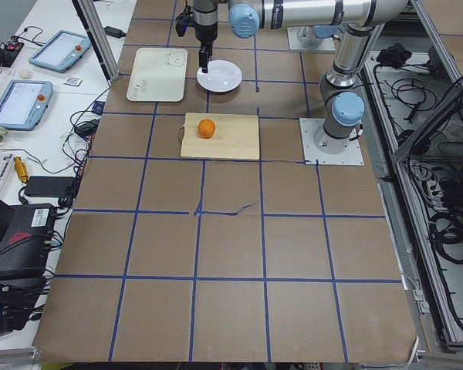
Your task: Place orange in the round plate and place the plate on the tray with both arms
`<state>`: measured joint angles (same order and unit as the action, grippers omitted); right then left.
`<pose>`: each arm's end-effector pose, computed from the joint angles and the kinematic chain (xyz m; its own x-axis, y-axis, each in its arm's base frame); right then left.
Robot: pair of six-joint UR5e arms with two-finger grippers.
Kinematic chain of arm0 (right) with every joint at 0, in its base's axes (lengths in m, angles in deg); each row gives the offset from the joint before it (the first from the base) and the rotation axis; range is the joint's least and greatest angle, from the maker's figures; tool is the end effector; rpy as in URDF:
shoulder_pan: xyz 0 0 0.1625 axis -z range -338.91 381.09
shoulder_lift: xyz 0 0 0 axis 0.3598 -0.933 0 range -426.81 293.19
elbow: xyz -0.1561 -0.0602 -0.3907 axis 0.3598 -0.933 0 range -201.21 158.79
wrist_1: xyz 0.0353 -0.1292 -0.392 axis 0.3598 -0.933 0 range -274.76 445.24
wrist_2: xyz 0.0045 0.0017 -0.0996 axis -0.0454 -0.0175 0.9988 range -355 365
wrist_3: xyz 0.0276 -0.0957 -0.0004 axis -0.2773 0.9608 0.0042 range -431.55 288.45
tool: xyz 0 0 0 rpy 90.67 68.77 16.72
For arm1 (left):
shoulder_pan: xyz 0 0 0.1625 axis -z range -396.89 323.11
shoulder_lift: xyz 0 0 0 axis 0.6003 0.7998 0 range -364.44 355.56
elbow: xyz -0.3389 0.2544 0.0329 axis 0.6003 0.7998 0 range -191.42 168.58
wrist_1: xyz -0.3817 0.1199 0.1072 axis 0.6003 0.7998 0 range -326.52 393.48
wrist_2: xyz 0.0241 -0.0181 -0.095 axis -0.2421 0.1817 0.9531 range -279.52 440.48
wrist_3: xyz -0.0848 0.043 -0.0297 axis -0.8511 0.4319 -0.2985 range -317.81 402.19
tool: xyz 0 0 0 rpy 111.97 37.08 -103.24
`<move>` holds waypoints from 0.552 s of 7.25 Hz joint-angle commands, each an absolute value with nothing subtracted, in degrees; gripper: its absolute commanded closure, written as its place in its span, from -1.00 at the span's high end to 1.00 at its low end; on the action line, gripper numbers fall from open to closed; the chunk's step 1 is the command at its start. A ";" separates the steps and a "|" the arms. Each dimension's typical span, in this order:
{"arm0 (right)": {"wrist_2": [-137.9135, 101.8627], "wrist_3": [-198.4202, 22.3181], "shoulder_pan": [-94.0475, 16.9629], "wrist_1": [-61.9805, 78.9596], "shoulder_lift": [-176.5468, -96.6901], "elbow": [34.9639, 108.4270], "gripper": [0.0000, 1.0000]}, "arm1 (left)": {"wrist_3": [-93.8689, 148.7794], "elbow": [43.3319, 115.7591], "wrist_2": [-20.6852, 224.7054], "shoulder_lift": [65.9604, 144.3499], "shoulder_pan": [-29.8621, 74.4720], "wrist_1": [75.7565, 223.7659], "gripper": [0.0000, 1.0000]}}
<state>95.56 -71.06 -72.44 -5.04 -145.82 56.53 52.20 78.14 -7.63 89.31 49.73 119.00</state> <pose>0.1675 -0.5663 0.4916 -0.9975 -0.0698 0.0101 -0.0701 0.9972 -0.0268 -0.1056 -0.5281 0.4664 -0.9928 0.1162 0.0289 0.1155 0.9930 -0.0259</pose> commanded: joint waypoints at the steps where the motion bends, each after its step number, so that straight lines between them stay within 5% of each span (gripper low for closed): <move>1: 95.44 -71.02 -72.43 -5.03 -145.82 56.57 1.00 | 52.29 78.14 -7.85 89.25 49.59 119.00 1.00; 4: 95.44 -71.02 -72.43 -5.12 -145.82 56.57 1.00 | 52.21 78.14 -7.94 89.25 49.77 119.26 1.00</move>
<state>95.46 -71.02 -72.40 -5.10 -145.82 56.57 52.21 78.14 -7.87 89.26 49.69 119.14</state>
